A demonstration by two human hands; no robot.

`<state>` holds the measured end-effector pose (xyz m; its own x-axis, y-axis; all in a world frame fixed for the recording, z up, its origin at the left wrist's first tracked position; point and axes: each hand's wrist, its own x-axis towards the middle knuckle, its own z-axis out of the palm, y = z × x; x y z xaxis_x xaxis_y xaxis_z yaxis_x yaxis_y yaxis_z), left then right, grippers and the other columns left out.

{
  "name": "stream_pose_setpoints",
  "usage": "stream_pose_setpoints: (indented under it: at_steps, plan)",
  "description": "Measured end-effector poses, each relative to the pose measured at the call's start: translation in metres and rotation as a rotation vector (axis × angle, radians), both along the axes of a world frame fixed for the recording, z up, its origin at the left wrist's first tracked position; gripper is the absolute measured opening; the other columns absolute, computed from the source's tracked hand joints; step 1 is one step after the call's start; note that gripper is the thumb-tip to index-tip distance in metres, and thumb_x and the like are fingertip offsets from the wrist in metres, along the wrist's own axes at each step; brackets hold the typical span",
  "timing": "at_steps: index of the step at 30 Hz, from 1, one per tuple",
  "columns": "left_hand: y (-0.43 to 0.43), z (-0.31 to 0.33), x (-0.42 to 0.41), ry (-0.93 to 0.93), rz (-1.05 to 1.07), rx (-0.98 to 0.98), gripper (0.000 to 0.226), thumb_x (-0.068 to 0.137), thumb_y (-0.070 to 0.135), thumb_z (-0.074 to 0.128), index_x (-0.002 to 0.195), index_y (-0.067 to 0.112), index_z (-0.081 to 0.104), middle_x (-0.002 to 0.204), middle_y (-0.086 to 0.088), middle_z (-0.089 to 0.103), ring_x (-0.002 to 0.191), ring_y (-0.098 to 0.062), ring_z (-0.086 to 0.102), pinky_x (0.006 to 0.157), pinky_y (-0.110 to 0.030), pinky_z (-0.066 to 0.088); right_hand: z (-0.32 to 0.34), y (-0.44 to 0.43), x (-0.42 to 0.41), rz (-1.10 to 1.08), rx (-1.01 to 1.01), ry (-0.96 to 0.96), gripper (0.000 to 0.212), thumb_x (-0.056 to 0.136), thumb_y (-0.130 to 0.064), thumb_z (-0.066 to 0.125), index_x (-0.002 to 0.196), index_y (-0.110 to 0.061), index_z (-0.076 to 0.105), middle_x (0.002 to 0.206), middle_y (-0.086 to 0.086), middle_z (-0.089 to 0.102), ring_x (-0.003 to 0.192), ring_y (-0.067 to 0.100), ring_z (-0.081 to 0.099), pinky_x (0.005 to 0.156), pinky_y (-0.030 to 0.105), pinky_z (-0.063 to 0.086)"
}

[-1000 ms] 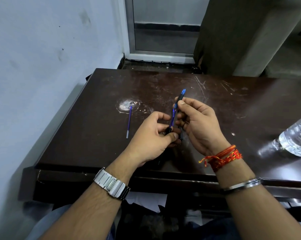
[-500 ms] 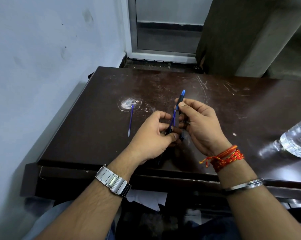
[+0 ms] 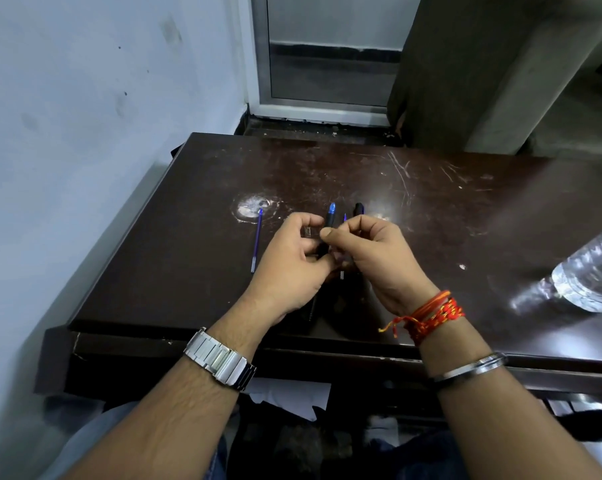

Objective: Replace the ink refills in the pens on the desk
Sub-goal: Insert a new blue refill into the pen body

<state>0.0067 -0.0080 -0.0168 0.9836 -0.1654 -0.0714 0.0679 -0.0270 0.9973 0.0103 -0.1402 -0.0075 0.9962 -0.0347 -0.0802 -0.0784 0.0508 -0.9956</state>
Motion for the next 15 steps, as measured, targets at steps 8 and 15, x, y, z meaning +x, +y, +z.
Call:
stream_pose_setpoints:
  at_steps: [8, 15]
  plan:
    - [0.0021, -0.0021, 0.0009, -0.032, -0.045, 0.032, 0.048, 0.087, -0.006, 0.070, 0.110, 0.031, 0.050, 0.093, -0.008, 0.079, 0.087, -0.020, 0.078, 0.089, -0.042, 0.060, 0.0051, 0.0041, -0.0010, -0.102, 0.173, 0.027, 0.014, 0.084, -0.007, 0.071, 0.095, -0.012, 0.065, 0.068, -0.002, 0.072, 0.052, 0.006, 0.065, 0.045, 0.018, 0.047]
    - [0.0007, -0.0039, 0.0035, -0.025, -0.012, 0.051, 0.060, 0.085, -0.002, 0.075, 0.128, 0.025, 0.044, 0.096, -0.007, 0.079, 0.088, -0.017, 0.077, 0.093, -0.043, 0.059, 0.0046, 0.0063, -0.0026, -0.091, 0.177, -0.002, 0.024, 0.079, -0.007, 0.077, 0.101, -0.006, 0.067, 0.074, 0.007, 0.063, 0.056, 0.009, 0.062, 0.049, 0.020, 0.049]
